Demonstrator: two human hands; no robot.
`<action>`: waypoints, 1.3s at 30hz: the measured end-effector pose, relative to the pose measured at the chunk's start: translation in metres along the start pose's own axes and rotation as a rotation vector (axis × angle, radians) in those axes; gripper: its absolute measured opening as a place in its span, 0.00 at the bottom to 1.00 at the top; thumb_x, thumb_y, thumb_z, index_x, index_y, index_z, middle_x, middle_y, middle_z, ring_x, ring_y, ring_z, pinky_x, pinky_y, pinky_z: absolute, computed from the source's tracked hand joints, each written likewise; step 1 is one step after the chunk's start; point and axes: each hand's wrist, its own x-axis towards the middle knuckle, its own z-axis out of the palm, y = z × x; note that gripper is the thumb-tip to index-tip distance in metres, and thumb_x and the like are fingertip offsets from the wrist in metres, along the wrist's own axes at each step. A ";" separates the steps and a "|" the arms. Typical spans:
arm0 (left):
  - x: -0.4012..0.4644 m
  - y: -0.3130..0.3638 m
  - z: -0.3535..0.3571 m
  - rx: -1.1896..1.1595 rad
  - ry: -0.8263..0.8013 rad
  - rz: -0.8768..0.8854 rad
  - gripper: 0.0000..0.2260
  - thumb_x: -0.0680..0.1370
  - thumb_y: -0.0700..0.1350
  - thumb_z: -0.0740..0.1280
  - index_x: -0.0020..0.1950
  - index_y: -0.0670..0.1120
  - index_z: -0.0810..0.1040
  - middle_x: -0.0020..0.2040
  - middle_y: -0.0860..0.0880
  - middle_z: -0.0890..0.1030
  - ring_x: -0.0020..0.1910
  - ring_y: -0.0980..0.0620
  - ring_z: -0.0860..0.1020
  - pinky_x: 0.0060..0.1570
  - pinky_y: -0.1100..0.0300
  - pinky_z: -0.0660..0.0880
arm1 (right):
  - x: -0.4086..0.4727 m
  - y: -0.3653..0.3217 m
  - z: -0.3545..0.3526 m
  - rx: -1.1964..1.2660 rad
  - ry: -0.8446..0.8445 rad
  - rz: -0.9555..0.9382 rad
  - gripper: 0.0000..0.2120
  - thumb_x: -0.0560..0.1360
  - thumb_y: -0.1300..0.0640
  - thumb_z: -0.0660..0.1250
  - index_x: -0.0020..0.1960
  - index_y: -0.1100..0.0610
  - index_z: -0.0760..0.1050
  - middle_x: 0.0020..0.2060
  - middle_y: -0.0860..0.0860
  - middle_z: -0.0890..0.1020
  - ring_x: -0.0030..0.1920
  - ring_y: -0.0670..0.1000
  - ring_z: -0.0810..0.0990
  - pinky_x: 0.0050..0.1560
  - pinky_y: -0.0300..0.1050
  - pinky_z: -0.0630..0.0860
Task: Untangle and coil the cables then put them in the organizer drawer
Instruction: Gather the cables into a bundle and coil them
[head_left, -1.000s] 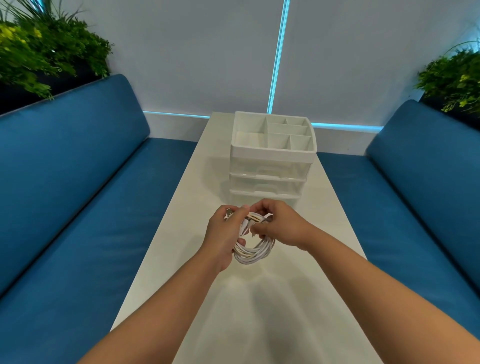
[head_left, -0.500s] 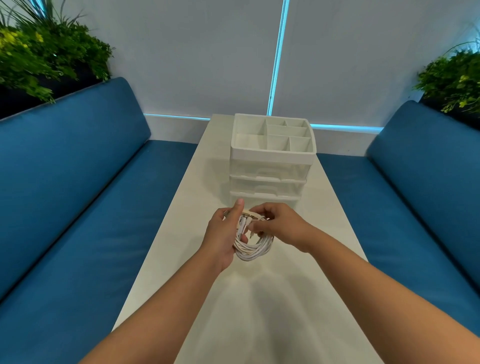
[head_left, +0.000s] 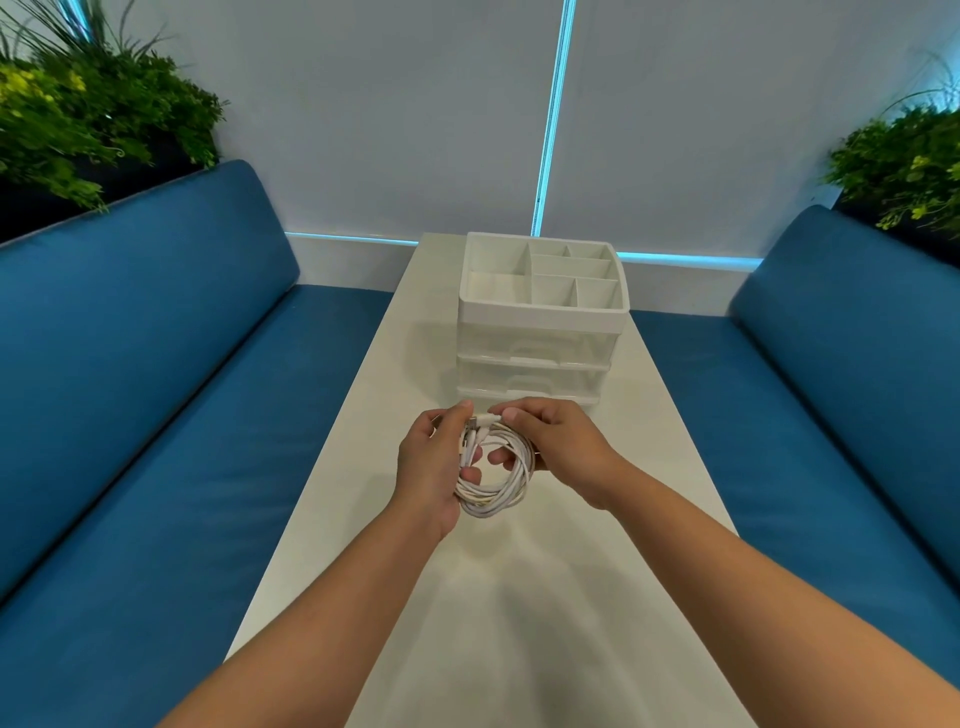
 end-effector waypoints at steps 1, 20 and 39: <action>0.000 0.000 0.000 0.011 0.003 0.019 0.07 0.78 0.48 0.70 0.46 0.46 0.76 0.40 0.46 0.78 0.35 0.50 0.75 0.25 0.62 0.68 | 0.000 0.000 0.002 0.003 0.013 -0.012 0.11 0.81 0.58 0.61 0.57 0.60 0.80 0.45 0.57 0.85 0.42 0.54 0.84 0.48 0.53 0.80; -0.001 -0.005 0.003 0.129 -0.010 0.185 0.15 0.76 0.56 0.71 0.53 0.48 0.74 0.46 0.46 0.82 0.38 0.51 0.80 0.34 0.59 0.78 | -0.002 0.000 0.009 0.038 0.032 0.051 0.15 0.80 0.45 0.61 0.57 0.53 0.79 0.48 0.51 0.85 0.47 0.50 0.85 0.45 0.45 0.81; 0.002 0.007 -0.012 0.235 -0.259 -0.186 0.15 0.81 0.54 0.63 0.52 0.44 0.82 0.47 0.43 0.82 0.42 0.45 0.83 0.45 0.51 0.81 | -0.001 -0.020 -0.019 -0.113 -0.125 -0.019 0.14 0.79 0.52 0.65 0.54 0.64 0.78 0.26 0.48 0.68 0.25 0.47 0.68 0.36 0.47 0.76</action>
